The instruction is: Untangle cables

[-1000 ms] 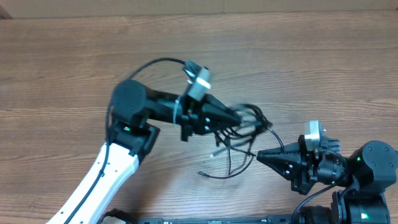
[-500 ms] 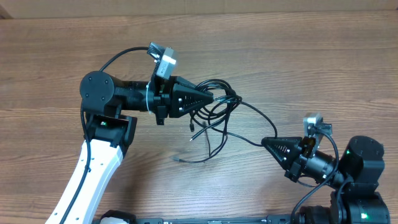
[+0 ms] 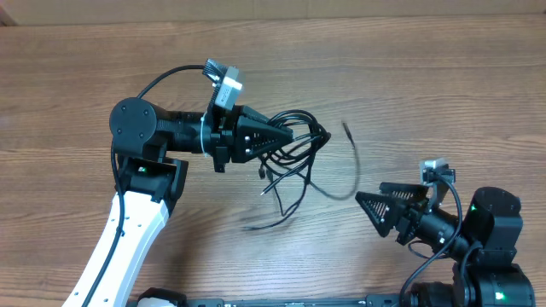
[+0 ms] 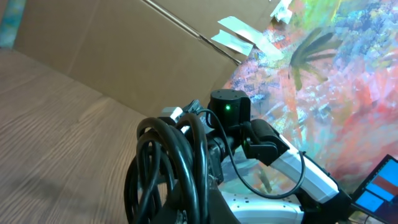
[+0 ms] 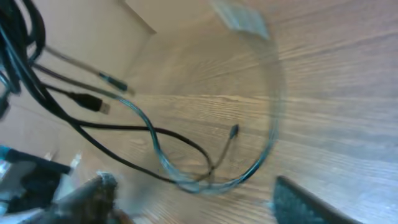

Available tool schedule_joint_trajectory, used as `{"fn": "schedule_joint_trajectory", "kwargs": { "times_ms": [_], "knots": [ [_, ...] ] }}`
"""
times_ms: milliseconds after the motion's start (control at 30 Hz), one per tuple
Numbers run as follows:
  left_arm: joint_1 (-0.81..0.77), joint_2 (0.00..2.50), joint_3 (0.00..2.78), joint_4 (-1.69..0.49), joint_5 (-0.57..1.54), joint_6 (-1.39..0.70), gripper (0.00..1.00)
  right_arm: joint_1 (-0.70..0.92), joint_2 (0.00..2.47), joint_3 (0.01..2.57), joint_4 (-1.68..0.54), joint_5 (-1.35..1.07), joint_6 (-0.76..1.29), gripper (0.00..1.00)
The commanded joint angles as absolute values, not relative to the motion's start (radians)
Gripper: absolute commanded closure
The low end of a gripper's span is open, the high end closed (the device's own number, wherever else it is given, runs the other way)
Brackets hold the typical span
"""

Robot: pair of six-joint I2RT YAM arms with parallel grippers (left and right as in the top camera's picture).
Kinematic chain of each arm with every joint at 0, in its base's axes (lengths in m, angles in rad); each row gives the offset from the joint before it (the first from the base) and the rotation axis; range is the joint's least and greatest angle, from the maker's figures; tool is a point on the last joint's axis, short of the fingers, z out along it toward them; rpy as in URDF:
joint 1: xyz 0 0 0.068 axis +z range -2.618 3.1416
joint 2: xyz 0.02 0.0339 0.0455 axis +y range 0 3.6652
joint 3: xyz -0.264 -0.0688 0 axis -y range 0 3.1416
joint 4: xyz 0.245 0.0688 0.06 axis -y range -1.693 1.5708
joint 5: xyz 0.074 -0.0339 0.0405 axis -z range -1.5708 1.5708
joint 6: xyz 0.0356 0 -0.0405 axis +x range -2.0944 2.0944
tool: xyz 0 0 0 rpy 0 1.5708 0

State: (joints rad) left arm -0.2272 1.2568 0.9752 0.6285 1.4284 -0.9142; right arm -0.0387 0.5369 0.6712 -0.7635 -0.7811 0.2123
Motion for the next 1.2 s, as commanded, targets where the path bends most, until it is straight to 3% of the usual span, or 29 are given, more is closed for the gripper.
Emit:
{"fn": "schedule_joint_trajectory", "kwargs": {
  "times_ms": [0, 100, 333, 833, 1167],
  "knots": [
    [-0.224, 1.23, 0.997, 0.639, 1.467, -0.921, 0.96, -0.041, 0.534, 0.675, -0.763, -0.76, 0.214, 0.09],
    [-0.237, 1.23, 0.997, 0.638, 1.492, -0.92, 0.96, -0.041, 0.534, 0.675, -0.758, -0.763, 0.213, 0.07],
    [-0.28, 1.23, 0.997, 0.639, 1.576, -0.878, 0.96, -0.041, 0.534, 0.675, -0.606, -0.831, 0.214, 0.11],
    [-0.382, 1.23, 0.997, 0.639, 1.578, -0.746, 0.96, -0.041, 0.534, 0.675, -0.365, -0.903, 0.266, 0.13],
    [-0.397, 1.23, 0.997, 0.621, 1.444, -0.736, 0.96, -0.041, 0.534, 0.675, -0.364, -0.915, 0.262, 0.15]
  ]
}}
